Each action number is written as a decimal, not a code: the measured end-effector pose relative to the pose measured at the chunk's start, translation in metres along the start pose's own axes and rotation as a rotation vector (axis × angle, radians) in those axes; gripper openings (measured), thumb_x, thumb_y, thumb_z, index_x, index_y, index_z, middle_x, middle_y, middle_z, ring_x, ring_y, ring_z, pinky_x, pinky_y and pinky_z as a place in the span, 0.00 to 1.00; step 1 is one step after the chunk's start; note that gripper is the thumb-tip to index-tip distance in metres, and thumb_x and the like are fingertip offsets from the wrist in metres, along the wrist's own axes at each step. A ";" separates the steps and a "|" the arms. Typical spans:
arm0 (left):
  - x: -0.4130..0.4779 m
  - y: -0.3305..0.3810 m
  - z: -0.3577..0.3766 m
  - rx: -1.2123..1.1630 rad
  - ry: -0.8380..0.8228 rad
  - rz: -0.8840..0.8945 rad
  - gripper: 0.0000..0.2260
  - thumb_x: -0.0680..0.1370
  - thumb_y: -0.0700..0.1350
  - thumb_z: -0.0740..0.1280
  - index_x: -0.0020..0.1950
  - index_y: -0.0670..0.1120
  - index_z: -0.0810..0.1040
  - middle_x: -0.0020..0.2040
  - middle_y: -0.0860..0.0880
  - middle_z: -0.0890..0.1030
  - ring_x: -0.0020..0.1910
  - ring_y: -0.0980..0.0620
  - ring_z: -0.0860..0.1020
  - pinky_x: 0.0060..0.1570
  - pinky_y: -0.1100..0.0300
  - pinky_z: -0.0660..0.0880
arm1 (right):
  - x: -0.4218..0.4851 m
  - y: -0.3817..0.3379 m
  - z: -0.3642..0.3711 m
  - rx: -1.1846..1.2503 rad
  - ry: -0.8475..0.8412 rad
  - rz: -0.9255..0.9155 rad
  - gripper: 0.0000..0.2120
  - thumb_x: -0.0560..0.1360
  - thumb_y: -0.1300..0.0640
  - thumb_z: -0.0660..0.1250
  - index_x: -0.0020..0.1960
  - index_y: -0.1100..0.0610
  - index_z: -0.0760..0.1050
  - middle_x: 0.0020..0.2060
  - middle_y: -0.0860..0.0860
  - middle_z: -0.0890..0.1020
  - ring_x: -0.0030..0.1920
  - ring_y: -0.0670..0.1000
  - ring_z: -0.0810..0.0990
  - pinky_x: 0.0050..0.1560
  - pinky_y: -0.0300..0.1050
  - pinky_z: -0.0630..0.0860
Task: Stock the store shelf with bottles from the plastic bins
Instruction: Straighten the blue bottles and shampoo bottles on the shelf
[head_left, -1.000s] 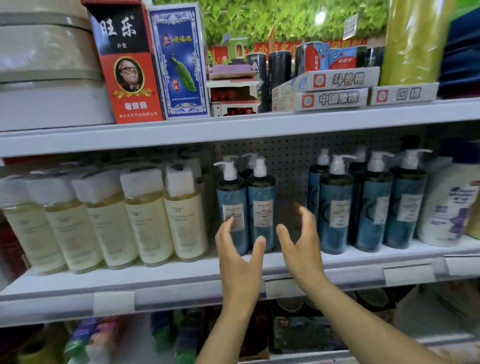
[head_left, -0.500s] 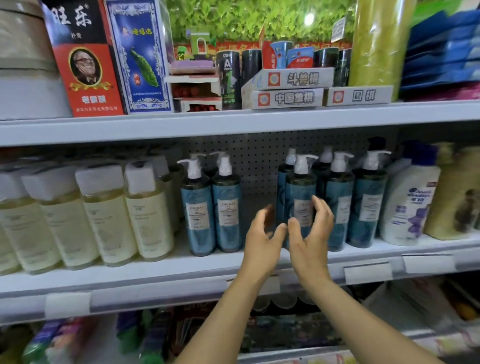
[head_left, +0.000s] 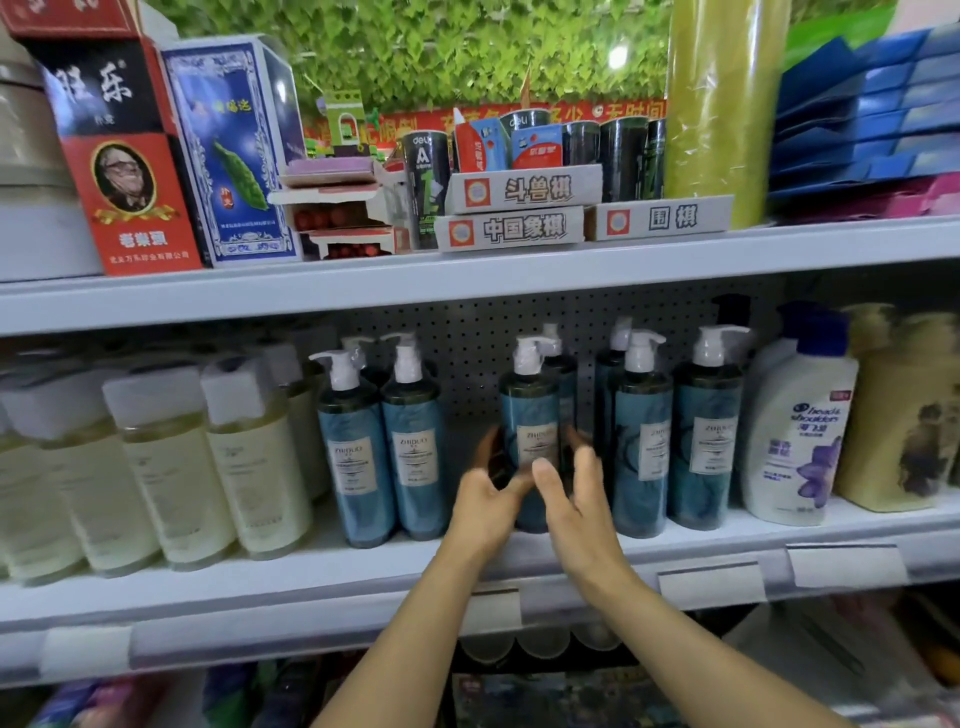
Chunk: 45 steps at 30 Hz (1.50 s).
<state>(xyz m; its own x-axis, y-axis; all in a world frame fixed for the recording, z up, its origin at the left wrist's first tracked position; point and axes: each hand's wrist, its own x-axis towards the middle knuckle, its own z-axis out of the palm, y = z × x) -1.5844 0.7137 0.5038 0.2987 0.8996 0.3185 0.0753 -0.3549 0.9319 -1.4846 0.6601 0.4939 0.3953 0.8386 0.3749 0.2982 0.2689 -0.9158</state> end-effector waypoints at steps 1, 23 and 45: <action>0.000 0.001 -0.001 0.005 0.004 -0.010 0.21 0.78 0.45 0.71 0.70 0.53 0.71 0.59 0.55 0.83 0.59 0.61 0.80 0.60 0.62 0.76 | 0.001 0.000 -0.001 0.027 0.009 -0.005 0.23 0.82 0.46 0.59 0.73 0.51 0.60 0.71 0.48 0.64 0.72 0.47 0.62 0.75 0.50 0.60; 0.020 0.022 0.013 -0.166 -0.054 -0.400 0.17 0.60 0.46 0.68 0.48 0.52 0.81 0.52 0.46 0.85 0.52 0.50 0.81 0.50 0.61 0.76 | 0.066 0.008 0.009 0.498 0.006 0.336 0.46 0.67 0.20 0.55 0.73 0.49 0.70 0.70 0.50 0.73 0.68 0.51 0.72 0.74 0.56 0.64; 0.015 0.010 0.001 -0.224 0.134 -0.280 0.33 0.61 0.43 0.66 0.67 0.54 0.74 0.55 0.48 0.84 0.56 0.47 0.81 0.58 0.50 0.79 | 0.064 0.001 0.033 0.408 -0.112 0.491 0.49 0.64 0.17 0.48 0.69 0.50 0.74 0.62 0.55 0.80 0.62 0.55 0.78 0.69 0.53 0.70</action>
<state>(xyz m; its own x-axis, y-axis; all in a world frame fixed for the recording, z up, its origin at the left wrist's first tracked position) -1.5778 0.7231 0.5176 0.1676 0.9845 0.0518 -0.0775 -0.0392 0.9962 -1.4873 0.7294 0.5120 0.3018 0.9482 -0.0989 -0.2569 -0.0190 -0.9663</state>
